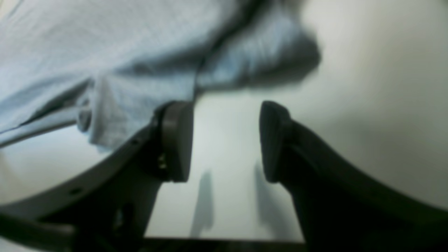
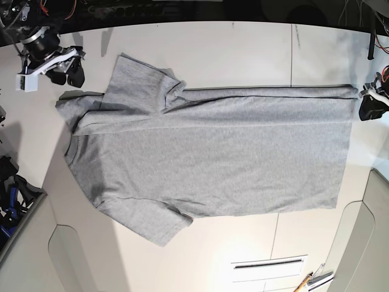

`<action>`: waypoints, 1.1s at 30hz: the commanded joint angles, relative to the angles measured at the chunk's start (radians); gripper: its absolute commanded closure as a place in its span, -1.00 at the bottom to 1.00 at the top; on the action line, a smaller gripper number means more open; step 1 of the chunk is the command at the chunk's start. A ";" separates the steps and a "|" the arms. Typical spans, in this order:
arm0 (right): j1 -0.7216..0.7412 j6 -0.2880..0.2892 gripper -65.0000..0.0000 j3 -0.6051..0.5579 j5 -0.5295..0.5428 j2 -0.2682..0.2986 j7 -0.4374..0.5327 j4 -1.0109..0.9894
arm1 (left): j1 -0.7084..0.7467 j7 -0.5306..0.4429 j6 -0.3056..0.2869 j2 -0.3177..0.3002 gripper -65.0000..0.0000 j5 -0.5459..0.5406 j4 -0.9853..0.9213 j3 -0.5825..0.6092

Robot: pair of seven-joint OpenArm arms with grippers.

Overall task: Fold the T-shirt properly
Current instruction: 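Release the folded edge and regrasp the shirt's side with both grippers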

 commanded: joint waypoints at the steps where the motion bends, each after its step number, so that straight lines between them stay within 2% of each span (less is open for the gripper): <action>1: 0.000 0.004 0.07 0.002 0.048 0.005 0.019 -0.031 | -0.003 -0.018 -0.007 -0.024 0.16 -0.027 0.013 -0.010; 6: 0.003 0.068 0.07 -0.053 0.204 0.005 -0.011 -0.214 | -0.003 -0.018 -0.007 -0.024 0.16 -0.032 0.013 -0.010; 12: 0.012 0.085 0.09 -0.164 0.225 0.005 -0.010 -0.241 | -0.003 -0.017 -0.007 -0.024 0.16 -0.032 0.013 -0.010; 14: 0.027 0.085 0.34 -0.187 0.215 0.005 -0.010 -0.241 | -0.003 -0.017 -0.006 -0.024 0.16 -0.033 0.013 -0.010; 17: 0.062 0.085 1.00 -0.192 0.213 0.003 -0.011 -0.240 | -0.003 -0.017 -0.006 -0.024 0.16 -0.033 0.013 -0.010; 21: 0.126 0.085 1.00 -0.192 0.215 0.002 -0.011 -0.237 | -0.003 -0.017 -0.006 -0.024 0.16 -0.033 0.013 -0.010; 29: 0.283 0.135 1.00 -0.243 0.224 -0.004 -0.010 -0.237 | -0.003 -0.017 -0.006 -0.016 0.16 -0.033 0.013 -0.010; 33: 0.370 0.135 1.00 -0.321 0.135 -0.014 0.025 -0.237 | -0.003 -0.017 -0.006 -0.016 0.16 -0.034 0.013 -0.010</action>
